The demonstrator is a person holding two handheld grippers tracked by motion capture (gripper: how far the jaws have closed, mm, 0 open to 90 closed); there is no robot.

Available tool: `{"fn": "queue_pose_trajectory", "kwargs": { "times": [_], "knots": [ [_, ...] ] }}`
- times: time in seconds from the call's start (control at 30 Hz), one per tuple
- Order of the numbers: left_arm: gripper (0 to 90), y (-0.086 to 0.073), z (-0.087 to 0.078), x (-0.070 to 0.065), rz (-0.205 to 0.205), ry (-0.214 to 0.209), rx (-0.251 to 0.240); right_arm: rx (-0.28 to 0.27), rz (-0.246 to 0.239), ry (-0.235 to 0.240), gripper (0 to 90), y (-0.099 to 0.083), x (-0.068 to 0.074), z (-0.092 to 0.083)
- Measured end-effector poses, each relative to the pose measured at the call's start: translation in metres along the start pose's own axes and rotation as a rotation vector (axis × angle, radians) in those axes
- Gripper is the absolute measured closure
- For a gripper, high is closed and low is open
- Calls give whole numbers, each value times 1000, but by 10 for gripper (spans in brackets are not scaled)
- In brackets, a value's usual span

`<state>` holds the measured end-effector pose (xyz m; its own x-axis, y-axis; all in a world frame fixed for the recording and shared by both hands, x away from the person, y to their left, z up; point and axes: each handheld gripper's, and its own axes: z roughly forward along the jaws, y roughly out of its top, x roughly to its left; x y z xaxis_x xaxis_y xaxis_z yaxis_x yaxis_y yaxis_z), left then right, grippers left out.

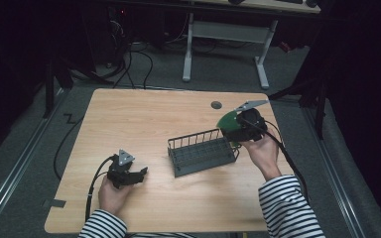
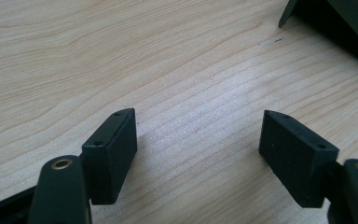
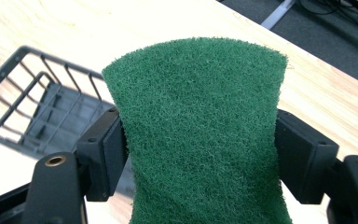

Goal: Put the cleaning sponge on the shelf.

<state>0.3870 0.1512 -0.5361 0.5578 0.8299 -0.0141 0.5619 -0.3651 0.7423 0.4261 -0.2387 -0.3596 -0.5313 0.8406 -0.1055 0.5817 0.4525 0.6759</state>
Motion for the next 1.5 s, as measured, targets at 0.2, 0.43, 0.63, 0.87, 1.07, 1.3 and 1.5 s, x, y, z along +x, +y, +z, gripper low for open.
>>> {"fn": "queue_pose_trajectory", "kwargs": {
  "times": [0.2, 0.43, 0.63, 0.87, 1.07, 1.3, 1.5],
  "knots": [
    [282, 0, 0, 0, 0, 0, 0, -1, 20, 38, 265, 10, 7, 22],
    [282, 0, 0, 0, 1, -1, 0, 44, 7, 68, 264, 13, 21, 48],
    [282, 0, 0, 0, 2, -1, -1, 56, 22, 87, 263, 12, 25, 61],
    [281, 0, 0, 0, 2, -1, -2, 58, 19, 77, 259, 9, 30, 72],
    [281, 0, 0, 0, 3, -1, -1, 68, 21, 80, 253, 3, 32, 76],
    [281, 0, 0, 0, 3, -1, -2, 74, 19, 88, 247, -3, 34, 78],
    [281, 0, 0, 0, 3, -1, -2, 81, 15, 84, 234, -8, 34, 81]
  ]
}}
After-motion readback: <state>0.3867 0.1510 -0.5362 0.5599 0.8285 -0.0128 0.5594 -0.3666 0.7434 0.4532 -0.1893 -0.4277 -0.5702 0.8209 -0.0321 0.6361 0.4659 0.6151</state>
